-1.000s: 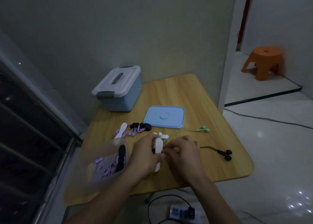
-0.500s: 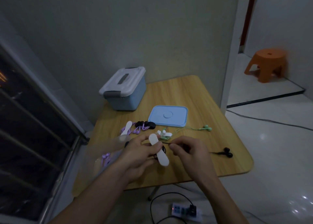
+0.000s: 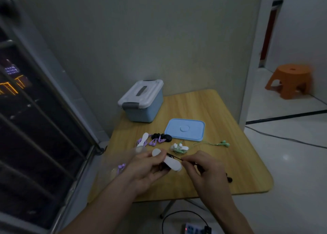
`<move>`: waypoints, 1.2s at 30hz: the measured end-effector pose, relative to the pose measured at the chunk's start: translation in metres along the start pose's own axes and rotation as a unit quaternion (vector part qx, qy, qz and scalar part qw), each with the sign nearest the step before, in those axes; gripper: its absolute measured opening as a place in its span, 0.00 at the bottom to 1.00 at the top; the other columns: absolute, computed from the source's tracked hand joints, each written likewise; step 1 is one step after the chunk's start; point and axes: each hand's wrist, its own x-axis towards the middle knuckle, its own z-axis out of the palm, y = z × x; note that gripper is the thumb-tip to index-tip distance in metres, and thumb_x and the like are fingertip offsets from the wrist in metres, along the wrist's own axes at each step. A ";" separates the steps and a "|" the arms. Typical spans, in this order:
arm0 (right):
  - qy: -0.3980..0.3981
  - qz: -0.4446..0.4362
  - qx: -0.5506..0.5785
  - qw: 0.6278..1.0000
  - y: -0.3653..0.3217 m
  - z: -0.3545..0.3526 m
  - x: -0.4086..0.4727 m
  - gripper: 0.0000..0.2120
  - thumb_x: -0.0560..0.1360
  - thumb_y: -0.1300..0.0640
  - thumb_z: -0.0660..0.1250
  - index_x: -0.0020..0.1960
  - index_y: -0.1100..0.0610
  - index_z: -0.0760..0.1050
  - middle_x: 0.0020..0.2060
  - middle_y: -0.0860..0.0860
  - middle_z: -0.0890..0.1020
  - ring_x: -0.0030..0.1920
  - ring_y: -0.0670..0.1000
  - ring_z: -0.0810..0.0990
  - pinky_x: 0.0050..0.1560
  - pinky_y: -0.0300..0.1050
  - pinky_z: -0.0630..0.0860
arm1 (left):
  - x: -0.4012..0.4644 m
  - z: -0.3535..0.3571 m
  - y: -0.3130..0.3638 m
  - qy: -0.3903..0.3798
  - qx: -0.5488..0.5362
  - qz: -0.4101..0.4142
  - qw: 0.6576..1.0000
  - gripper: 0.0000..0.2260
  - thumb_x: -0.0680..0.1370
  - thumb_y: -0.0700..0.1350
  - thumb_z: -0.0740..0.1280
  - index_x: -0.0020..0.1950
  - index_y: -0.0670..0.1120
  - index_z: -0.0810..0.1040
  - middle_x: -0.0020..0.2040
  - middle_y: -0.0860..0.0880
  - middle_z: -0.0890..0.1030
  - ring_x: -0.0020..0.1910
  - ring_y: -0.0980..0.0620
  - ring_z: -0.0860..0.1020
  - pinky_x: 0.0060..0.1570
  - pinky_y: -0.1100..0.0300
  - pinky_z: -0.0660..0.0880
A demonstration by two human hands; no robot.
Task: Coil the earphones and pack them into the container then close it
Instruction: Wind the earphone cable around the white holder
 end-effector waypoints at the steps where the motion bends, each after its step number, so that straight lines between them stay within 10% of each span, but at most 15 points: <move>1: 0.000 -0.009 -0.006 1.000 -0.001 -0.001 0.000 0.05 0.71 0.63 0.75 0.44 0.53 0.85 0.35 0.41 0.80 0.37 0.36 0.77 0.40 0.26 0.67 | -0.003 -0.001 0.001 0.002 -0.004 0.004 1.000 0.04 0.77 0.35 0.66 0.50 0.36 0.78 0.46 0.39 0.82 0.50 0.45 0.80 0.44 0.52 0.82; 11: 0.037 -0.032 -0.027 0.998 -0.039 -0.007 -0.014 0.05 0.70 0.62 0.73 0.43 0.54 0.85 0.35 0.36 0.76 0.37 0.34 0.76 0.40 0.25 0.66 | -0.037 -0.004 0.004 0.011 -0.041 0.038 0.998 0.05 0.75 0.35 0.68 0.50 0.37 0.77 0.48 0.38 0.82 0.49 0.43 0.81 0.43 0.51 0.83; 23: 0.007 -0.078 -0.127 0.989 -0.068 0.002 -0.028 0.03 0.70 0.60 0.75 0.41 0.53 0.82 0.34 0.46 0.80 0.35 0.48 0.78 0.34 0.48 0.76 | -0.050 -0.018 -0.009 -0.003 -0.145 0.048 0.988 0.12 0.73 0.33 0.71 0.56 0.32 0.78 0.49 0.36 0.83 0.44 0.45 0.82 0.43 0.54 0.83; 28: 0.014 -0.031 -0.075 0.997 -0.079 0.009 -0.028 0.05 0.69 0.60 0.71 0.40 0.51 0.83 0.31 0.42 0.77 0.33 0.45 0.76 0.32 0.48 0.74 | -0.052 -0.016 -0.020 -0.037 -0.150 0.028 0.988 0.09 0.75 0.32 0.68 0.54 0.31 0.80 0.59 0.34 0.81 0.59 0.40 0.79 0.52 0.53 0.79; 36: -0.016 0.000 -0.052 0.999 -0.089 0.011 -0.032 0.08 0.69 0.59 0.68 0.42 0.49 0.85 0.30 0.41 0.78 0.33 0.44 0.77 0.32 0.36 0.68 | -0.061 -0.027 -0.021 -0.100 -0.159 -0.009 0.982 0.08 0.78 0.34 0.62 0.54 0.32 0.76 0.55 0.36 0.77 0.52 0.43 0.76 0.57 0.52 0.74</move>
